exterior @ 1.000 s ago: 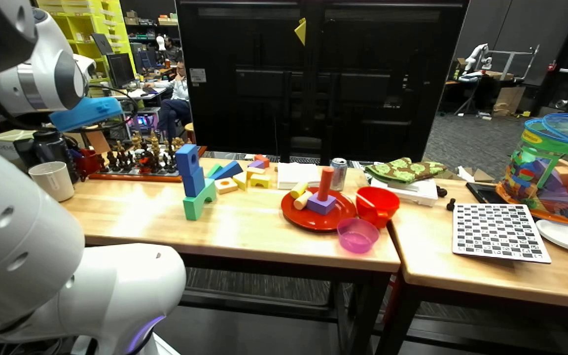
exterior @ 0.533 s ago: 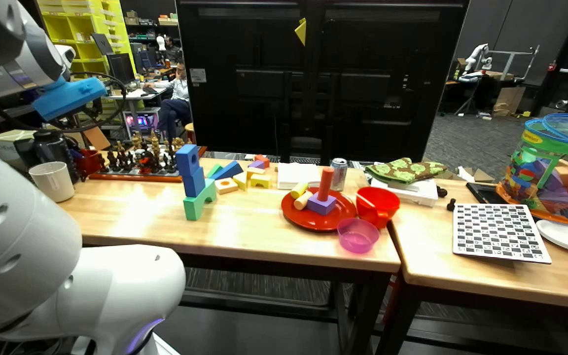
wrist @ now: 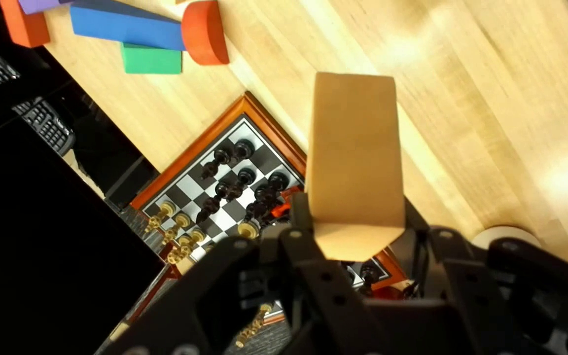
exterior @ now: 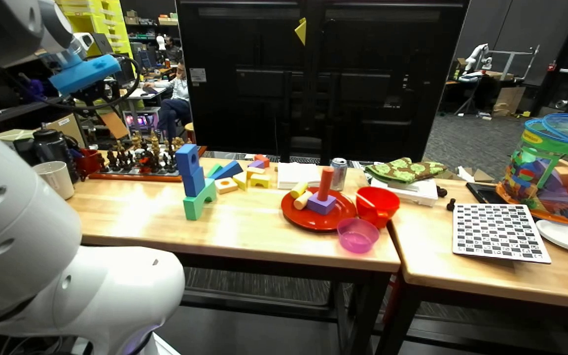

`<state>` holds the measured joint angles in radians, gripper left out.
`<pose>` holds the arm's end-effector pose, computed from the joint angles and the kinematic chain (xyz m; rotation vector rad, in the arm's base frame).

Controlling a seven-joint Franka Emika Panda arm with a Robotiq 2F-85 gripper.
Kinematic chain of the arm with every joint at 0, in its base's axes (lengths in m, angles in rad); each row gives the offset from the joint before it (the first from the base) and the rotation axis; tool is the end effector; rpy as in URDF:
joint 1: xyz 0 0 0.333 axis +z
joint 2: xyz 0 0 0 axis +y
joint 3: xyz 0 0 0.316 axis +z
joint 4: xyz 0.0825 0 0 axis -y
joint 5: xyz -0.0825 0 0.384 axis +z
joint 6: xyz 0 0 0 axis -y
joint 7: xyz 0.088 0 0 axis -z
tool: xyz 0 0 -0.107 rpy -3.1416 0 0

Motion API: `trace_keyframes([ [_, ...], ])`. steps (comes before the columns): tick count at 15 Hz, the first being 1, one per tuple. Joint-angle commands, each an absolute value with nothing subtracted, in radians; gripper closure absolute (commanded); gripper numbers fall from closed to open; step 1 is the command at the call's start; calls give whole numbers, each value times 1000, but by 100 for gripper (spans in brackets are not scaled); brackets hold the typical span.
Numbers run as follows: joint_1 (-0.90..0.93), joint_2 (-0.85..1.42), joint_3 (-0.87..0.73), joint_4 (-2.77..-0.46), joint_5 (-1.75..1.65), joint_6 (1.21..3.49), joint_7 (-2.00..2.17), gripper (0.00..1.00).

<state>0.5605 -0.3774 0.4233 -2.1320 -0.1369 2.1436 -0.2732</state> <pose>0.2512 0.4138 0.5861 2.3236 1.7880 0.6354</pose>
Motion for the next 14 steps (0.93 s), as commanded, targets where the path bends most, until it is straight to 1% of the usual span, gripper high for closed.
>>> trace_keyframes([
  [1,531,-342,428,-2037,-144,2036,-305,84],
  [7,507,-345,411,-1992,-112,1941,-343,84],
  [14,500,-386,353,-2027,-32,1925,-381,84],
])
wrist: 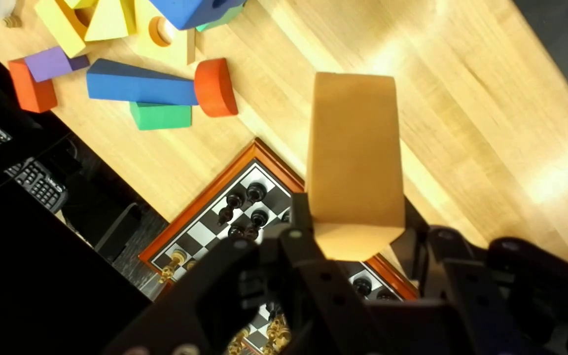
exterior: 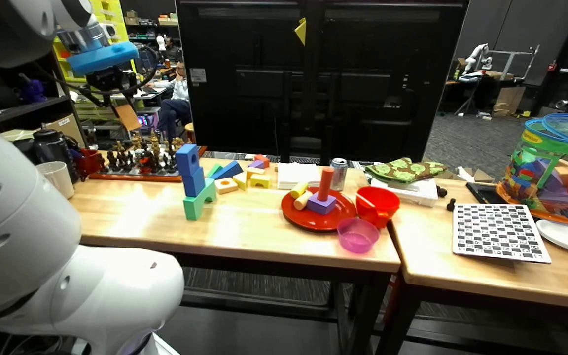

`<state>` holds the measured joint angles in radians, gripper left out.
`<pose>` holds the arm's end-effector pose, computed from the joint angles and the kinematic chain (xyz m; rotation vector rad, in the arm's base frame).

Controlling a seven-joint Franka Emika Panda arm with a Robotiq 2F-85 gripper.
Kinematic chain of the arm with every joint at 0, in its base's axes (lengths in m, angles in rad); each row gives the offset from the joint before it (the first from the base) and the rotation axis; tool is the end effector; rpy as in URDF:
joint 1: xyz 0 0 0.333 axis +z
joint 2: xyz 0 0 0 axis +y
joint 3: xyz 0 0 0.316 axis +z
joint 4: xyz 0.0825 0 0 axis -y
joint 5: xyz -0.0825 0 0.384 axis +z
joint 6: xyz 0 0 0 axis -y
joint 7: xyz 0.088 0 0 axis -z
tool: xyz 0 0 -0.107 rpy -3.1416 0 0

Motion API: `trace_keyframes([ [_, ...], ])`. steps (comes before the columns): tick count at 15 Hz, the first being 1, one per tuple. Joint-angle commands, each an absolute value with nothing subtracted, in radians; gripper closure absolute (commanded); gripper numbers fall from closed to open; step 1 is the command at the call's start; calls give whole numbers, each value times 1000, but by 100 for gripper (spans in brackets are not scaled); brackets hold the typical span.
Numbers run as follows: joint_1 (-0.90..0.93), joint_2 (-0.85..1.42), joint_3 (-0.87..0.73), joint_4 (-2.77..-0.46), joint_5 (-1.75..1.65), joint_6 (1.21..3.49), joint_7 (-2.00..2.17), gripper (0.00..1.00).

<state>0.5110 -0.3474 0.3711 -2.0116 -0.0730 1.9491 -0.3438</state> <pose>0.2902 0.3846 0.6147 2.4309 1.7355 0.4558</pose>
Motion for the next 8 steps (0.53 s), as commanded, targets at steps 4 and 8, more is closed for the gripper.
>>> trace_keyframes([
  [4,493,-418,316,-2057,16,1928,-407,84],
  [8,487,-447,283,-2092,52,1936,-430,84],
])
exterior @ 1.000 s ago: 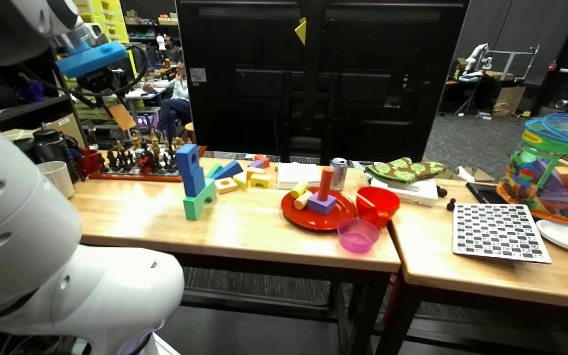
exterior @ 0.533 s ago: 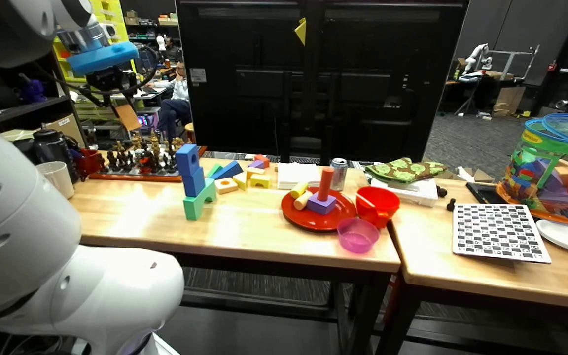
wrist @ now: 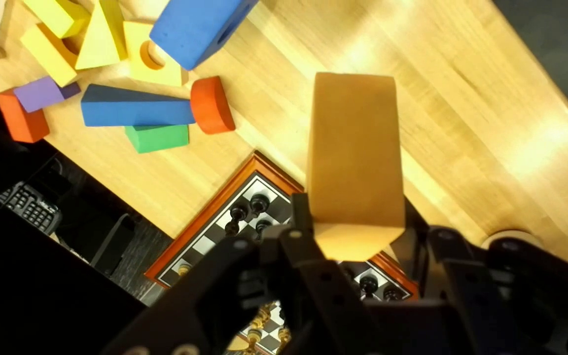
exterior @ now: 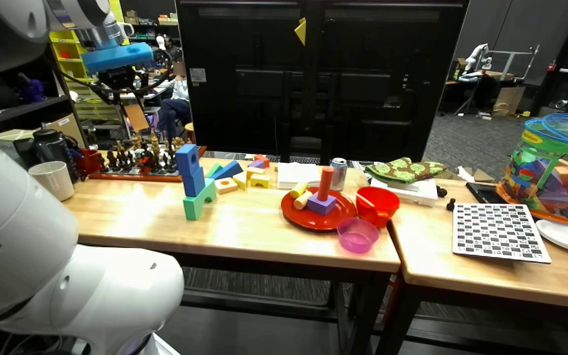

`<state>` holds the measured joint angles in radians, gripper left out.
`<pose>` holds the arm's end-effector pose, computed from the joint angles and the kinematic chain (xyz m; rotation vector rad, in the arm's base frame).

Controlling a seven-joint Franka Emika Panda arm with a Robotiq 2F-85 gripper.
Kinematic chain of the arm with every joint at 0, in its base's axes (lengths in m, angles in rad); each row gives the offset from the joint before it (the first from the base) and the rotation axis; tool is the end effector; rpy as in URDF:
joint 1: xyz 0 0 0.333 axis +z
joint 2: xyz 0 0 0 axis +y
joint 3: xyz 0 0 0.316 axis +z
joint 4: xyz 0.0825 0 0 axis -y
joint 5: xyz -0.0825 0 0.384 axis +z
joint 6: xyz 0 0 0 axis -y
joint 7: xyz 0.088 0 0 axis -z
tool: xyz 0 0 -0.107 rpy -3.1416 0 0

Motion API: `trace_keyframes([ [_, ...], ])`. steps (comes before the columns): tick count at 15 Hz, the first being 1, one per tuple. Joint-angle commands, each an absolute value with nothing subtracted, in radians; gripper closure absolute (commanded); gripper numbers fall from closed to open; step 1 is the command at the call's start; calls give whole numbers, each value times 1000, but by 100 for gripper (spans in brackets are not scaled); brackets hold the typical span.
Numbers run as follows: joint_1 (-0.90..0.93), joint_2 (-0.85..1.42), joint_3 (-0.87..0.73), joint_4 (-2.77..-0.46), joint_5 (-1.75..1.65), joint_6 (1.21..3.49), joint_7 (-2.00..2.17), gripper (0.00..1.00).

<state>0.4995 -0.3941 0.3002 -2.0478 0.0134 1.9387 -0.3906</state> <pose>0.3066 0.3493 0.6196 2.5456 1.7059 0.4368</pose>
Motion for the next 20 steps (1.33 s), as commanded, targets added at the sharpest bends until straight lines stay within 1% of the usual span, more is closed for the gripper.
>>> trace_keyframes([
  [1,487,-455,275,-2103,58,1939,-436,84],
  [13,479,-523,182,-2220,138,1992,-513,84],
  [20,478,-539,164,-2263,182,2032,-504,84],
])
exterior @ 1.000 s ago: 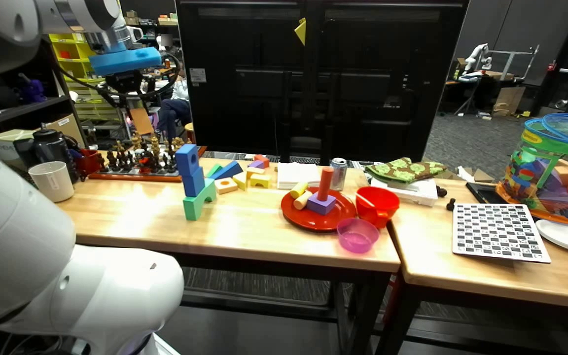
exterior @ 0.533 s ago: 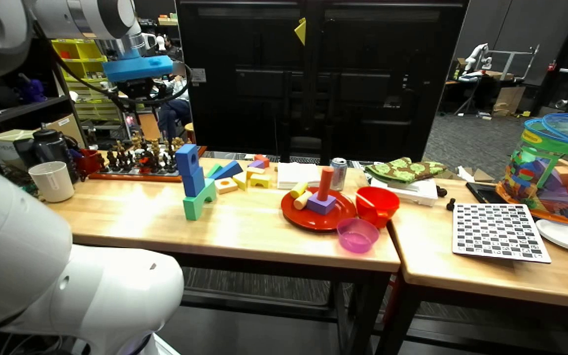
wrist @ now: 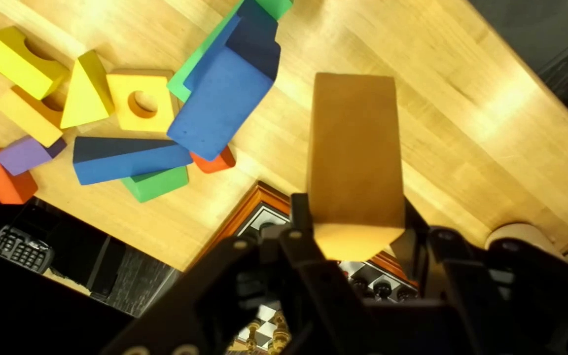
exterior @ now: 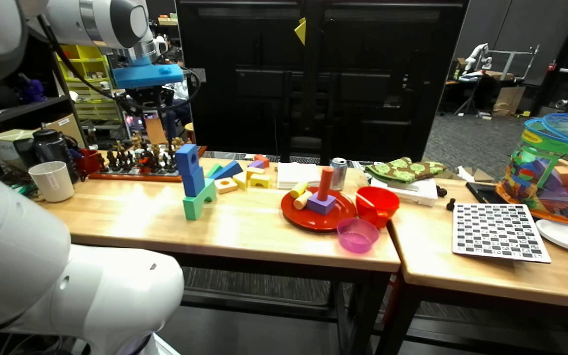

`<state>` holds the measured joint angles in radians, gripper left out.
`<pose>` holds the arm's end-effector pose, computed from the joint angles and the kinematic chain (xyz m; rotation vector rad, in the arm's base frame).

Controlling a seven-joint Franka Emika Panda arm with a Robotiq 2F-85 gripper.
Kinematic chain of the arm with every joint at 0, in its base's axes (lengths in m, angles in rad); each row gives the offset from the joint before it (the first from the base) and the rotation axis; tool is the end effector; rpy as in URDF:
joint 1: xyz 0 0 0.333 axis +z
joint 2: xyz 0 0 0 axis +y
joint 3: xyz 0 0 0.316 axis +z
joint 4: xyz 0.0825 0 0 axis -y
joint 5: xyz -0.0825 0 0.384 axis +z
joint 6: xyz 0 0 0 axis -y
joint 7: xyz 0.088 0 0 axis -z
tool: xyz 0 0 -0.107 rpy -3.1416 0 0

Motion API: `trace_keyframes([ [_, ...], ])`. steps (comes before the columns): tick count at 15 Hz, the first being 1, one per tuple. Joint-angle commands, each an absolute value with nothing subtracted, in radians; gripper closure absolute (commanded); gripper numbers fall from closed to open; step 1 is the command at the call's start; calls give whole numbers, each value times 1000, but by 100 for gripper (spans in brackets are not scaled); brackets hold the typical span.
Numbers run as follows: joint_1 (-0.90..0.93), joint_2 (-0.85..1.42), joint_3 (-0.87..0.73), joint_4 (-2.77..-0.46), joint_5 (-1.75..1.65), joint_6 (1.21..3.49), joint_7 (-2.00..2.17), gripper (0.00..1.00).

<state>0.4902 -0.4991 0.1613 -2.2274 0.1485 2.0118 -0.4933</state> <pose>0.3295 0.2767 0.5899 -2.5883 -1.5720 -0.4171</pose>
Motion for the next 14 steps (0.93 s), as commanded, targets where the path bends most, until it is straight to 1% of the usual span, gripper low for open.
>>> trace_keyframes([
  [1,477,-543,167,-2268,187,2034,-495,84],
  [7,478,-583,193,-2284,197,2031,-424,84],
  [14,478,-577,218,-2262,255,1995,-309,84],
])
